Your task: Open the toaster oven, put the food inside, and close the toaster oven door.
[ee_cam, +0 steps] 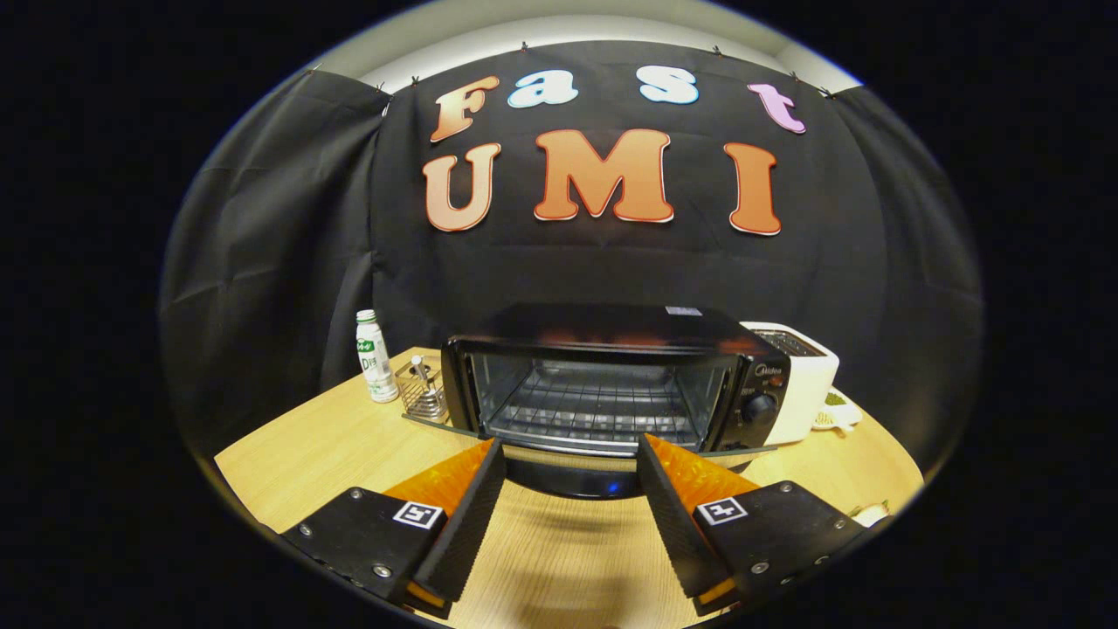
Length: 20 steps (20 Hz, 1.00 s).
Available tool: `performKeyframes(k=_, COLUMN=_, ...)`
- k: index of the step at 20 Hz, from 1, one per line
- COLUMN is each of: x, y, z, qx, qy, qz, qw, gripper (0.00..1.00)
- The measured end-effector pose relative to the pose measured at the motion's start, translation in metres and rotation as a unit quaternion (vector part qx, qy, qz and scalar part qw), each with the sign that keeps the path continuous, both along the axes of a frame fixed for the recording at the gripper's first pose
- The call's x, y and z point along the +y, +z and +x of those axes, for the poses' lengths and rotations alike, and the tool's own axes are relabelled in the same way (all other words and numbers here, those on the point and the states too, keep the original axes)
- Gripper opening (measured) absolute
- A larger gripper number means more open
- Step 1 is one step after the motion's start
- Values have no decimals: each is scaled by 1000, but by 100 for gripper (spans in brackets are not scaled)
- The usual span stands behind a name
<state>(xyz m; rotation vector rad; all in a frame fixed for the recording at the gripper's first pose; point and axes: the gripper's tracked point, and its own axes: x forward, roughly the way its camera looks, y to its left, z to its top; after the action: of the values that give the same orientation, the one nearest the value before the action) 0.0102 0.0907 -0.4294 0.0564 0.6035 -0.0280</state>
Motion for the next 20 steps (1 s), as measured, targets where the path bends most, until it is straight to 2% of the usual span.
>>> performKeyframes(k=5, x=9, y=-19, z=-37, qx=35, qy=13, qz=17, qw=999, gripper=90)
performKeyframes(k=12, x=17, y=-53, z=-74, qx=96, qy=36, qz=7, qw=995, gripper=90)
performKeyframes(k=17, x=42, y=-85, z=-100, qx=165, qy=46, qz=93, qw=981, gripper=86)
performKeyframes(k=20, x=43, y=-84, z=-108, qx=172, qy=48, qz=95, qw=979, gripper=86)
